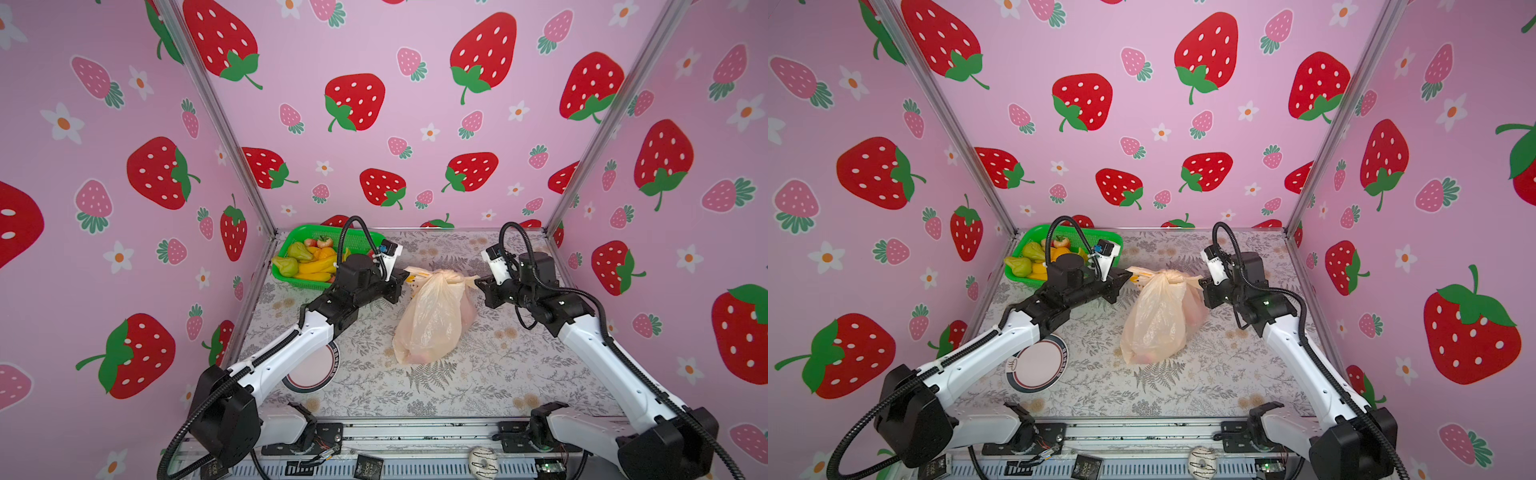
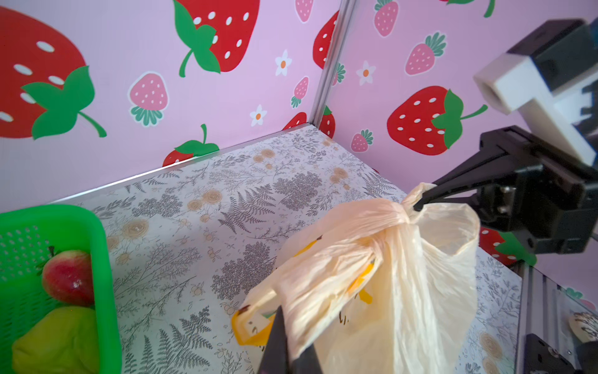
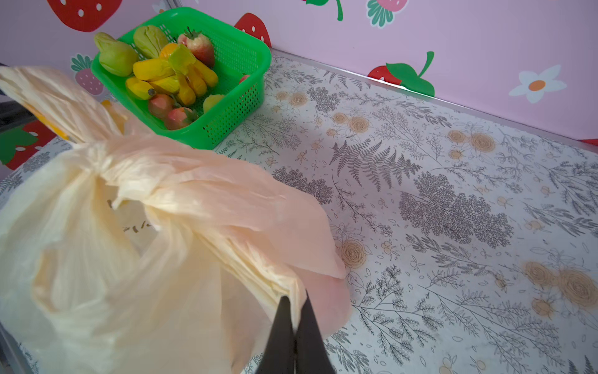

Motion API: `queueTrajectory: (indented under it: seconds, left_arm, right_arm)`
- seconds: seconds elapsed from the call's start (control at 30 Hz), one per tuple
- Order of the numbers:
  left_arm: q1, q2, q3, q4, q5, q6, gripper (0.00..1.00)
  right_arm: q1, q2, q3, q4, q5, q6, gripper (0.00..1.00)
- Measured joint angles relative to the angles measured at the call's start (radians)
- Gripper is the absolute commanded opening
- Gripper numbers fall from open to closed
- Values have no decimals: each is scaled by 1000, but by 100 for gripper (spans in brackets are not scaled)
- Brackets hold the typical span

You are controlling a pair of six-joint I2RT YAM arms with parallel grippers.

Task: Place the fake fruits into the plastic bag and tie a complex knot
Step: 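Lower the knotted bag onto the table and open both grippers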

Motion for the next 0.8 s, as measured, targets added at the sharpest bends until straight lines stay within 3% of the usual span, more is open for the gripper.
queueTrajectory:
  seconds: [0.17, 0.47, 0.67, 0.8]
  left_arm:
    - [64, -19, -94, -8, -51, -79, 0]
    - [72, -83, -127, -11, -93, -148, 0]
    - [108, -58, -214, 12, -76, -204, 0]
    - [103, -51, -239, -3, -84, -213, 0]
  right_arm:
    - [-24, 22, -27, -1, 22, 33, 0]
    - [-21, 27, -76, 58, -34, 93, 0]
    - [-190, 15, -254, 186, -191, 177, 0]
    - [-192, 9, -332, 233, -228, 235, 0]
